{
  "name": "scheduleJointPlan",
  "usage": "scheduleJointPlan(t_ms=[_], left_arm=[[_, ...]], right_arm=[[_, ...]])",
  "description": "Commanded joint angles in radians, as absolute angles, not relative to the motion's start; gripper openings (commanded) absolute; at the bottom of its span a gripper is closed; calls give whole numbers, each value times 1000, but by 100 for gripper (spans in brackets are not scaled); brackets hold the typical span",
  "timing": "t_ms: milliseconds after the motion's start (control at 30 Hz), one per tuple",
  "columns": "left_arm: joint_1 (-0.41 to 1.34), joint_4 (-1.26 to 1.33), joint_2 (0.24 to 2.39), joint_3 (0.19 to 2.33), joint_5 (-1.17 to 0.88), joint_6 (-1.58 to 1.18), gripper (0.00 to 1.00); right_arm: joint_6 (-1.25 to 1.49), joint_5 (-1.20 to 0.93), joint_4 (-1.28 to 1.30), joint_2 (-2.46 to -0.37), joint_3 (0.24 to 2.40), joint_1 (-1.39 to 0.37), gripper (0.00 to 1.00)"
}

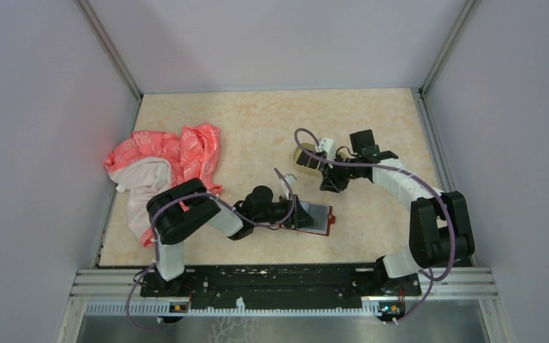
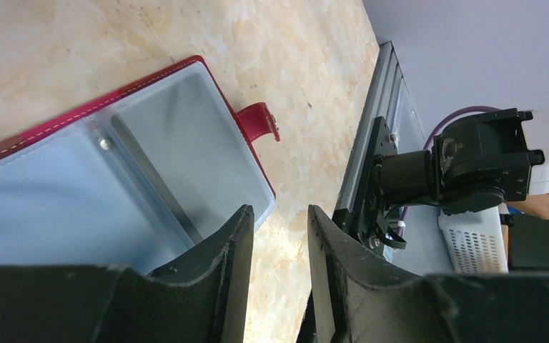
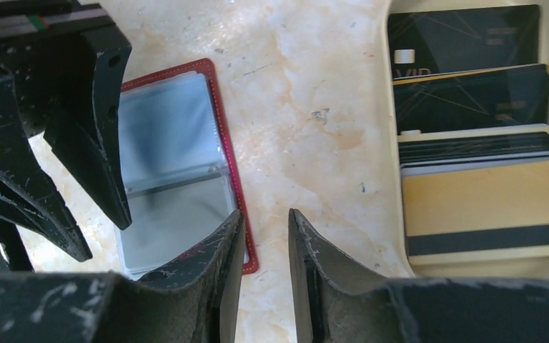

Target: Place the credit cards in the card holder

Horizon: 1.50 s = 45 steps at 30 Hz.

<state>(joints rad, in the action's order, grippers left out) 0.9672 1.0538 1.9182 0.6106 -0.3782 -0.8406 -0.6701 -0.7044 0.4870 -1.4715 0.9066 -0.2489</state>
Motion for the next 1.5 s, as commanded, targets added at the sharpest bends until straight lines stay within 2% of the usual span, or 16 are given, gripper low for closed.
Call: scheduleJointPlan(t_ms=[0, 167, 333, 367, 433, 500, 533, 567, 767, 1033, 1300, 1467], left_arm=[[972, 1068, 1871, 609, -366, -788, 41], [972, 941, 1694, 554, -243, -634, 41], [971, 715, 1503, 483, -6, -482, 41], [970, 679, 1447, 467, 52, -473, 44], [967, 651, 1363, 426, 147, -430, 55], [963, 658, 1290, 378, 221, -403, 75], [959, 663, 1257, 352, 260, -410, 92], [952, 675, 1233, 328, 293, -425, 98], [883, 756, 1167, 248, 190, -484, 98], [881, 804, 1157, 181, 163, -578, 96], [881, 812, 1118, 139, 141, -628, 94], [881, 796, 1103, 132, 131, -636, 94]], right_arm=[[-606, -741, 432, -1396, 962, -218, 30], [-594, -752, 393, -1336, 952, -206, 34], [-516, -740, 340, -1326, 953, -204, 69], [-501, -741, 339, -1340, 960, -204, 74], [-493, -750, 383, -1388, 1013, -204, 77], [-467, -730, 446, -1445, 1094, -202, 76], [-445, -710, 466, -1470, 1129, -199, 76], [-423, -681, 473, -1485, 1157, -194, 75], [-136, -463, 329, -1526, 1151, -118, 70], [-153, -346, 376, -1660, 1148, -45, 66], [-149, -372, 439, -1785, 1223, -44, 46], [-182, -368, 491, -1851, 1297, -47, 25]])
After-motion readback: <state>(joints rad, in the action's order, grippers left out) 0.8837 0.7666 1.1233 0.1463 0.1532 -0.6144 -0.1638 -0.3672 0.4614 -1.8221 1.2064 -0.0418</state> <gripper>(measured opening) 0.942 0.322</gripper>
